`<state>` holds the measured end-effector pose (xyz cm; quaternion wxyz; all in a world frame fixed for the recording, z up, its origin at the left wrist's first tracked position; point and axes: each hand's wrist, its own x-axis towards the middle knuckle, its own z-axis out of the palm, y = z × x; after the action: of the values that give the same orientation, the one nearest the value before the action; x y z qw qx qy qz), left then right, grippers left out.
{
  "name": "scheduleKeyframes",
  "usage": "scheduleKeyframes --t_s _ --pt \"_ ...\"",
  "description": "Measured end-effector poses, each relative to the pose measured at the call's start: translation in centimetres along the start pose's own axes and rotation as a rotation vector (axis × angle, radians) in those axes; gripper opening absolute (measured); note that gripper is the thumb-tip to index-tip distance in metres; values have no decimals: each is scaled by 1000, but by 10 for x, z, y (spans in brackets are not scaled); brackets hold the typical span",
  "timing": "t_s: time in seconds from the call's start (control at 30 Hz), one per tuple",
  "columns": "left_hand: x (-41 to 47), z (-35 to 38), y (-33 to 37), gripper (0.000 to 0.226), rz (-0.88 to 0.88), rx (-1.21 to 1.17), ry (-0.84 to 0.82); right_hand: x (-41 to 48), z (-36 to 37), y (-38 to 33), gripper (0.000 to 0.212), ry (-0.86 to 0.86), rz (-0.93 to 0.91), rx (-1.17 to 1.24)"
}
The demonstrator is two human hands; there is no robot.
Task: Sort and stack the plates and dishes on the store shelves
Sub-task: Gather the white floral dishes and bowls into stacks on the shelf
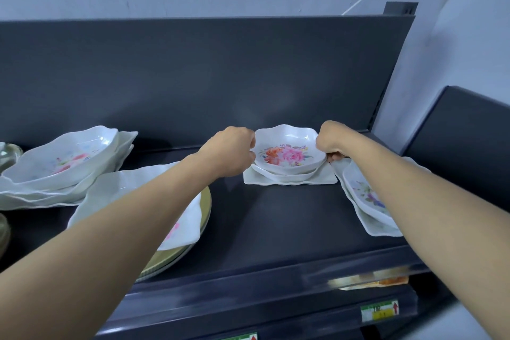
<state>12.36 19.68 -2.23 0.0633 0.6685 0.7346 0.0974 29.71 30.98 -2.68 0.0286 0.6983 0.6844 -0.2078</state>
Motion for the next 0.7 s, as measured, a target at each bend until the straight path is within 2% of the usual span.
scheduleKeyframes --t_s 0.13,0.3,0.4,0.6,0.7 --pt "0 1 -2 28 0 1 -6 1 0 -1 24 7 -9 -9" --pt "0 1 -3 27 -1 8 -2 7 5 2 28 272 -92 84" --pt "0 1 -4 27 0 5 0 11 0 3 25 196 -52 110" --pt "1 2 -1 28 11 -1 -7 8 -1 2 20 104 -32 -7" --pt "1 3 0 29 15 -2 -12 8 3 1 11 68 -16 -9"
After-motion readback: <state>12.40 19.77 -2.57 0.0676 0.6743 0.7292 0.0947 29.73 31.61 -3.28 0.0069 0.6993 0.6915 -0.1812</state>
